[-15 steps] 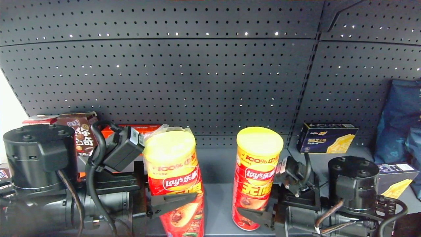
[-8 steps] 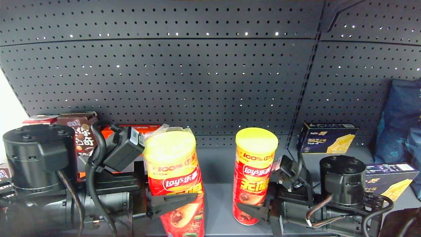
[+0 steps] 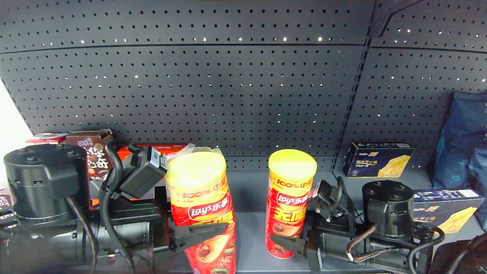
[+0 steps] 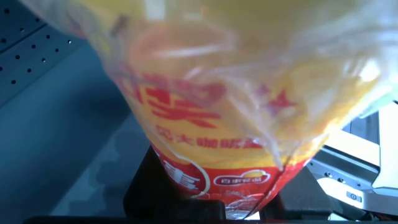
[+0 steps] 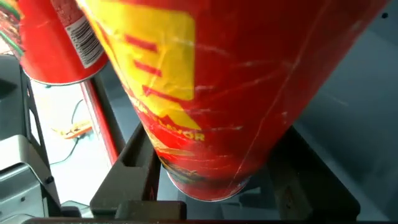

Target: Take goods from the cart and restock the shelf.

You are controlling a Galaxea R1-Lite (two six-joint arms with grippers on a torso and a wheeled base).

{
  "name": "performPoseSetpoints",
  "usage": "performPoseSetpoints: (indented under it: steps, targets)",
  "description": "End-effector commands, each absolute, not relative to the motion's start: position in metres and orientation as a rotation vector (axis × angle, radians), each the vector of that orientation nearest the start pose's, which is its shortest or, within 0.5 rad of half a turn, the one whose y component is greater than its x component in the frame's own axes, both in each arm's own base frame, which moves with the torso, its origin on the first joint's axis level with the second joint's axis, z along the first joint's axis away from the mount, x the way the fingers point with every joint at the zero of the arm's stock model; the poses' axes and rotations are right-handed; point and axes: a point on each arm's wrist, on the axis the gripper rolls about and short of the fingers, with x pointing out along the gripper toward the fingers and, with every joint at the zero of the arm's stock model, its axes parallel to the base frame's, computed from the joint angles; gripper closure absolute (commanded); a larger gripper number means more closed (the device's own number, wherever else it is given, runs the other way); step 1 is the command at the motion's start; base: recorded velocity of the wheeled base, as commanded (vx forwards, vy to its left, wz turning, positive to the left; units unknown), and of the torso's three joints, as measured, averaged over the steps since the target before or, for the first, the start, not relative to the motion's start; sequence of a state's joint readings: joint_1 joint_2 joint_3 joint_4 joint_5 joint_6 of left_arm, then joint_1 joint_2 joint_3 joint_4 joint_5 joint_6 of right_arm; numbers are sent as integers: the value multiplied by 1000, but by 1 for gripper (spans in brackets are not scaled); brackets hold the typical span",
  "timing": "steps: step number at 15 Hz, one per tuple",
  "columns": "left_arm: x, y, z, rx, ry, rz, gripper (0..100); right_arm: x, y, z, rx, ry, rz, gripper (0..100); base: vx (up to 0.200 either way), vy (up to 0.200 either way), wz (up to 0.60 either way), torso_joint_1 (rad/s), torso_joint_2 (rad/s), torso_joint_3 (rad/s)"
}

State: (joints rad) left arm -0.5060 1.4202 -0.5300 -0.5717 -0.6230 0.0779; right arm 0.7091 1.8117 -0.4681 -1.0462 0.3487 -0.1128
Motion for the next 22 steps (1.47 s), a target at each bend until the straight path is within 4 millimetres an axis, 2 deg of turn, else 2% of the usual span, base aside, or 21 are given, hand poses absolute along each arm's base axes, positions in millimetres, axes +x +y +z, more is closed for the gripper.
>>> performPoseSetpoints:
  steps: [1, 4, 6, 10, 11, 12, 13, 16, 17, 18, 20, 22]
  targets:
    - [183, -117, 177, 49, 294, -1131, 100, 207, 191, 106, -164, 256, 1078, 0, 0, 0, 0, 0, 0, 0]
    - [183, -117, 177, 49, 294, -1131, 100, 203, 191, 105, -168, 261, 1088, 0, 0, 0, 0, 0, 0, 0]
    - [183, -116, 177, 50, 292, -1131, 100, 192, 180, 107, -170, 265, 1083, 0, 0, 0, 0, 0, 0, 0]
    - [182, -116, 177, 49, 294, -1131, 100, 155, 147, 129, -161, 186, 1080, 0, 0, 0, 0, 0, 0, 0]
    - [183, -116, 177, 50, 292, -1131, 100, 137, 130, 141, -148, 116, 1072, 0, 0, 0, 0, 0, 0, 0]
    - [183, -116, 177, 50, 292, -1131, 100, 130, 121, 146, -143, 86, 1050, 0, 0, 0, 0, 0, 0, 0]
    - [183, -116, 178, 50, 290, -1131, 100, 116, 103, 152, -142, 26, 983, 0, 0, 0, 0, 0, 0, 0]
    - [183, -116, 178, 49, 290, -1130, 100, 87, 76, 163, -125, -108, 894, 0, 0, 0, 0, 0, 0, 0]
    - [184, -117, 179, 50, 287, -1130, 100, 82, 60, 160, -125, -128, 792, 0, 0, 0, 0, 0, 0, 0]
    - [184, -117, 179, 50, 287, -1130, 100, 80, 54, 158, -126, -134, 750, 0, 0, 0, 0, 0, 0, 0]
    - [184, -117, 179, 50, 287, -1130, 100, 69, 31, 156, -126, -155, 566, 0, 0, 0, 0, 0, 0, 0]
    - [184, -117, 179, 50, 284, -1130, 100, 59, 16, 154, -133, -159, 394, 0, 0, 0, 0, 0, 0, 0]
